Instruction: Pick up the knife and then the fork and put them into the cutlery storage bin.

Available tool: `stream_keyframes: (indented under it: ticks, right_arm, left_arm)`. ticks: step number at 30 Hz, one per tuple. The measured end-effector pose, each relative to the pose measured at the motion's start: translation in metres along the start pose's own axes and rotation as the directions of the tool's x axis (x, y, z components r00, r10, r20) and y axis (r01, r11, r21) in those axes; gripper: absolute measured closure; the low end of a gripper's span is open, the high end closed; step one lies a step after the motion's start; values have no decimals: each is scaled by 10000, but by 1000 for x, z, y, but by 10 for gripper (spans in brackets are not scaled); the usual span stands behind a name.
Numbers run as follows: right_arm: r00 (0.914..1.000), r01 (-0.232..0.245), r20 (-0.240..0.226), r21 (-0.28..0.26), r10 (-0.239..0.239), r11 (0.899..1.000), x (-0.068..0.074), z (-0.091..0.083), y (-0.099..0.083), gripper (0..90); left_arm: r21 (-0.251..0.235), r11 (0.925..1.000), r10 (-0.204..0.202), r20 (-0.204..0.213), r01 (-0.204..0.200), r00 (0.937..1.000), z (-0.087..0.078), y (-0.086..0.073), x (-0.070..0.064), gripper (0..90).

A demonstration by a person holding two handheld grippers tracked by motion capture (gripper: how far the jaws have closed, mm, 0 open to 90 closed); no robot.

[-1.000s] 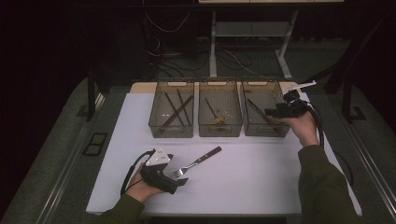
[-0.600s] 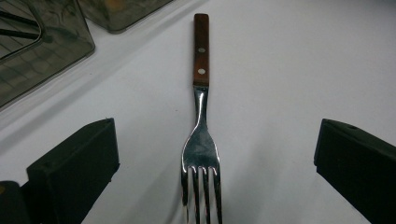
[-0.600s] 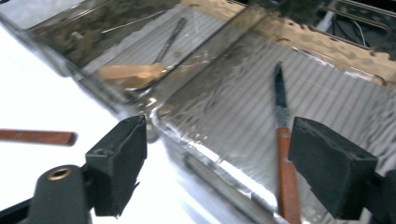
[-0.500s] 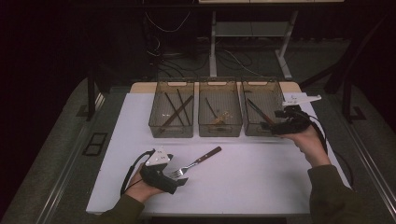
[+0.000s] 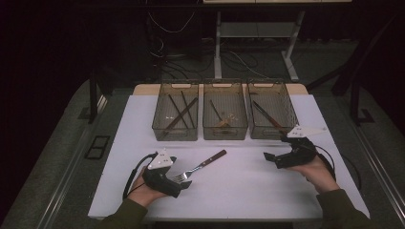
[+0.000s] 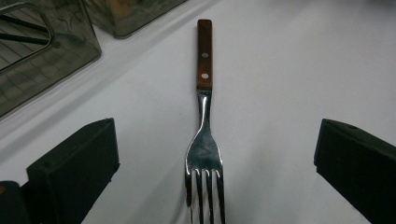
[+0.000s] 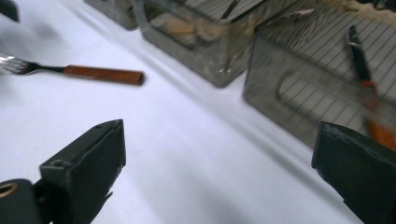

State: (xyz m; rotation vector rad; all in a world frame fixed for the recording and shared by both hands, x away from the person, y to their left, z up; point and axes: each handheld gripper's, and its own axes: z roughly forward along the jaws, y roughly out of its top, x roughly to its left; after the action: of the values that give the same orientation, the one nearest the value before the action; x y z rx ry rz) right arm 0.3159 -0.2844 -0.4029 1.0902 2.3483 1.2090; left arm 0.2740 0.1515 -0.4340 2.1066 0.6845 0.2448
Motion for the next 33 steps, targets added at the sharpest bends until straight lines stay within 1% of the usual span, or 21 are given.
stream_keyframes:
  ticks: [4,7,8,11,13,14,15,17,19,20,22,24,25,27,29,33]
  right_arm:
    - [9998,-158,-130,-254,155,9996,6,-4,-16,31]
    - [9992,-394,-61,-438,392,9983,10,-7,-27,32]
    - [9992,-399,-69,-527,396,9978,11,-8,-31,31]
    - [9990,-434,-101,-474,429,9979,15,-9,-41,31]
    - [9989,-459,-136,-459,453,9979,17,-10,-47,32]
    - [9989,-462,-110,-441,457,9980,18,-10,-50,31]
    - [9991,-423,-52,-365,422,9984,18,-10,-53,31]
    - [9991,-420,0,-295,420,9987,19,-12,-56,32]
    - [9988,-496,-37,-191,496,9986,20,-13,-60,31]
    - [9987,-507,-58,-120,506,9986,22,-13,-62,32]
    - [9991,-414,-103,10,414,9991,24,-12,-64,31]
    - [9994,-328,-70,94,329,9994,26,-10,-63,32]
    - [9995,-309,-85,149,310,9994,27,-9,-63,31]
    - [9997,-235,-115,167,237,9996,28,-8,-62,32]
    - [9997,-208,-127,149,210,9997,29,-7,-62,31]
    - [9997,-203,-151,141,205,9997,29,-7,-62,32]
  left_arm:
    - [-49,10000,-7,-8,7,10000,-1,0,0,0]
    - [-90,9999,44,-73,-45,10000,-1,1,1,0]
    - [-111,9999,32,-93,-33,10000,-1,1,1,0]
    - [-140,9999,28,-181,-30,9998,-2,2,1,0]
    - [-86,9999,108,-253,-110,9996,-2,3,2,0]
    - [-15,10000,5,-293,-6,9996,-2,4,2,4]
    - [-27,10000,30,-243,-31,9997,-3,5,2,32]
    - [-102,9999,17,-337,-20,9994,-3,8,2,67]
    - [-190,9998,-72,-378,65,9993,-2,11,3,105]
    - [-192,9998,-76,-360,69,9993,-2,12,3,140]
    - [-167,9998,-73,-402,66,9992,1,15,4,167]
    - [-225,9997,-42,-205,37,9998,4,18,6,223]
    - [-217,9998,-45,-190,40,9998,7,21,7,258]
    - [-168,9999,-42,-218,39,9998,12,25,8,283]
    - [-116,9999,-112,-84,111,9999,16,29,9,357]
    - [43,9999,-111,67,110,9999,28,36,12,425]
